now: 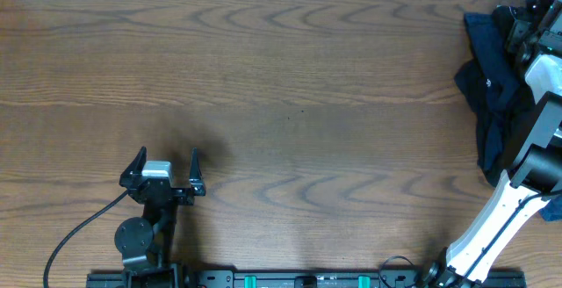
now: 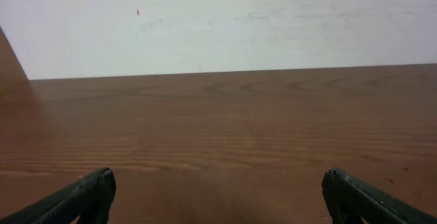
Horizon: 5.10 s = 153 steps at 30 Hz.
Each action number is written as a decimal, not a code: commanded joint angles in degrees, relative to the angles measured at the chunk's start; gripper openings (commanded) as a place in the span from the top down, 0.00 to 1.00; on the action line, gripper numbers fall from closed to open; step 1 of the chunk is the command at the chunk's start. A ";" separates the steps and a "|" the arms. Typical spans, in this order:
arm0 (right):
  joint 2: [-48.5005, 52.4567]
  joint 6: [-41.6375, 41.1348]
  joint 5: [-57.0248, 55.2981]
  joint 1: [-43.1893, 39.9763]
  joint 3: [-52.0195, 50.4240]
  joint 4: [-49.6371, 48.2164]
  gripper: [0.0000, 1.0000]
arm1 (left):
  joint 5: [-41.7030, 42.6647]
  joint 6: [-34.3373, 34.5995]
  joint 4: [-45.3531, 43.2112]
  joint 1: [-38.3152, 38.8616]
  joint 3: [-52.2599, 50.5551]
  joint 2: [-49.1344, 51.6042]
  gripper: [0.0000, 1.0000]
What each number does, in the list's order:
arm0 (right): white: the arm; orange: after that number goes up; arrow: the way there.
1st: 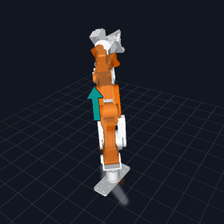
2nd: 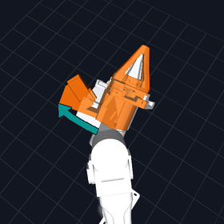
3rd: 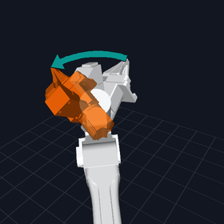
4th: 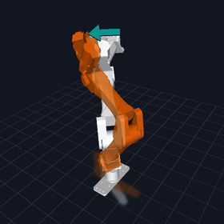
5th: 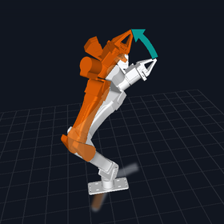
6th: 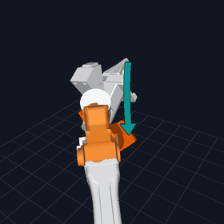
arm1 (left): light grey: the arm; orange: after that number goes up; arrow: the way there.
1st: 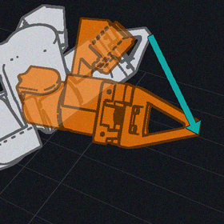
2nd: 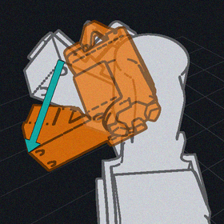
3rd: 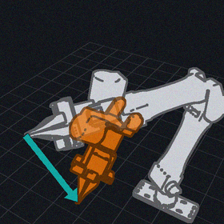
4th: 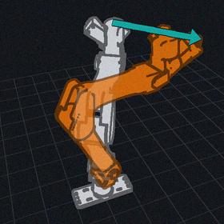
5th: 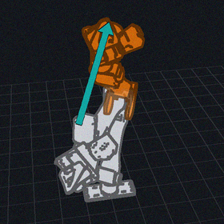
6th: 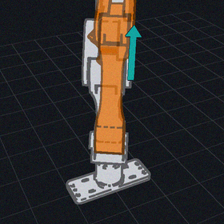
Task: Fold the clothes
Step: 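Reach the right gripper over the dark clothes pile on the right, then lower the right gripper and pinch a black garment from the pile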
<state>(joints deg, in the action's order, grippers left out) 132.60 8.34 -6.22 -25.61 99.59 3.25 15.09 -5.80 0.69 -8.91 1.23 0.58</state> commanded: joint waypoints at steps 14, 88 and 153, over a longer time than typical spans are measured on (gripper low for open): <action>-4.61 -8.52 8.59 -1.70 1.46 -1.55 0.45 | 1.38 0.52 1.92 -0.17 -0.98 -0.39 0.02; -11.58 -11.52 1.73 0.42 1.49 16.17 0.47 | 1.38 0.55 1.92 -0.17 -0.98 -0.39 0.02; -20.74 -15.52 29.64 3.87 1.57 16.61 0.99 | 1.38 0.55 1.92 -0.17 -0.98 -0.39 0.02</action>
<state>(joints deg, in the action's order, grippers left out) 112.60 -7.16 14.59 -26.15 101.14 19.11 15.09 -5.80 0.69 -8.91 1.23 0.58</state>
